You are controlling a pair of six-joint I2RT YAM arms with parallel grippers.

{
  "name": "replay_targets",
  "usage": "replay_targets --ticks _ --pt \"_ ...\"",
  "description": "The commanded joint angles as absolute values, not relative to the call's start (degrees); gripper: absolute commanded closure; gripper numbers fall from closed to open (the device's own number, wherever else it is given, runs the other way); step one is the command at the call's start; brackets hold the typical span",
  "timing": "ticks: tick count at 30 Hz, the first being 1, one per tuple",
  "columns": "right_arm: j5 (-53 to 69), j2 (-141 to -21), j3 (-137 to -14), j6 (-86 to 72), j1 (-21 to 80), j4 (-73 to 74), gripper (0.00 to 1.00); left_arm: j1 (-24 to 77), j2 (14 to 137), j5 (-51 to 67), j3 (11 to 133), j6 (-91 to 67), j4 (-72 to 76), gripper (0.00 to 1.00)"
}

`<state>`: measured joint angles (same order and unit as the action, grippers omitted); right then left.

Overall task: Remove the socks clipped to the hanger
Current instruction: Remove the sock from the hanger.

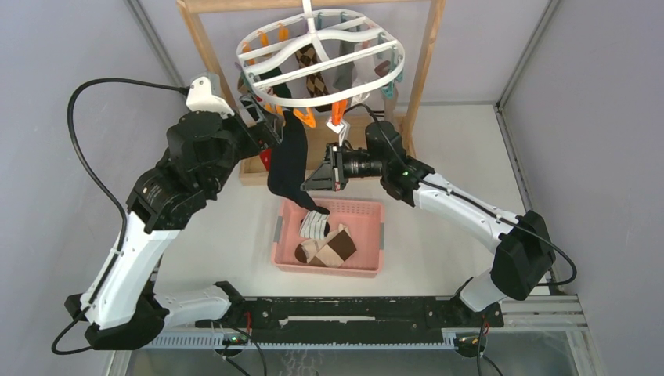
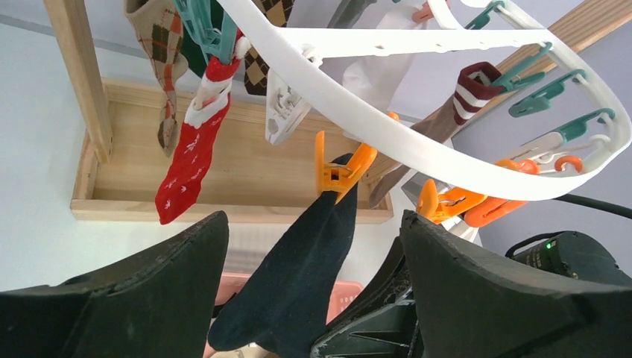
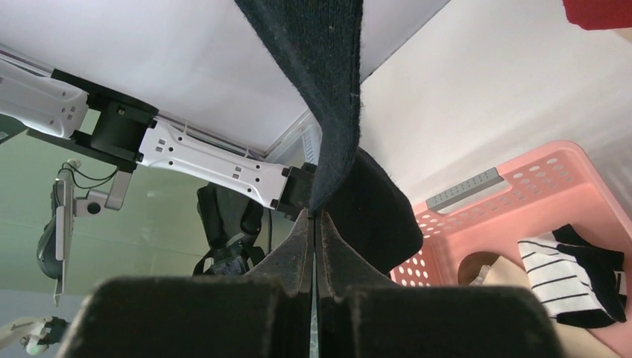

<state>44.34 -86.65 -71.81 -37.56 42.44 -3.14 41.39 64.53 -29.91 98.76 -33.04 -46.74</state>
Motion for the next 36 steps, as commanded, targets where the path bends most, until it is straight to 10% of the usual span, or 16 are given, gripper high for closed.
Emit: replay_targets --ticks 1,36 --pt "43.4 -83.8 -72.1 -36.7 43.0 -4.2 1.00 41.1 64.4 -31.8 99.7 -34.0 -43.4 0.12" --pt "42.8 -82.9 -72.1 -35.2 44.0 -1.6 1.00 42.2 68.9 -31.1 99.1 -36.2 -39.5 0.17"
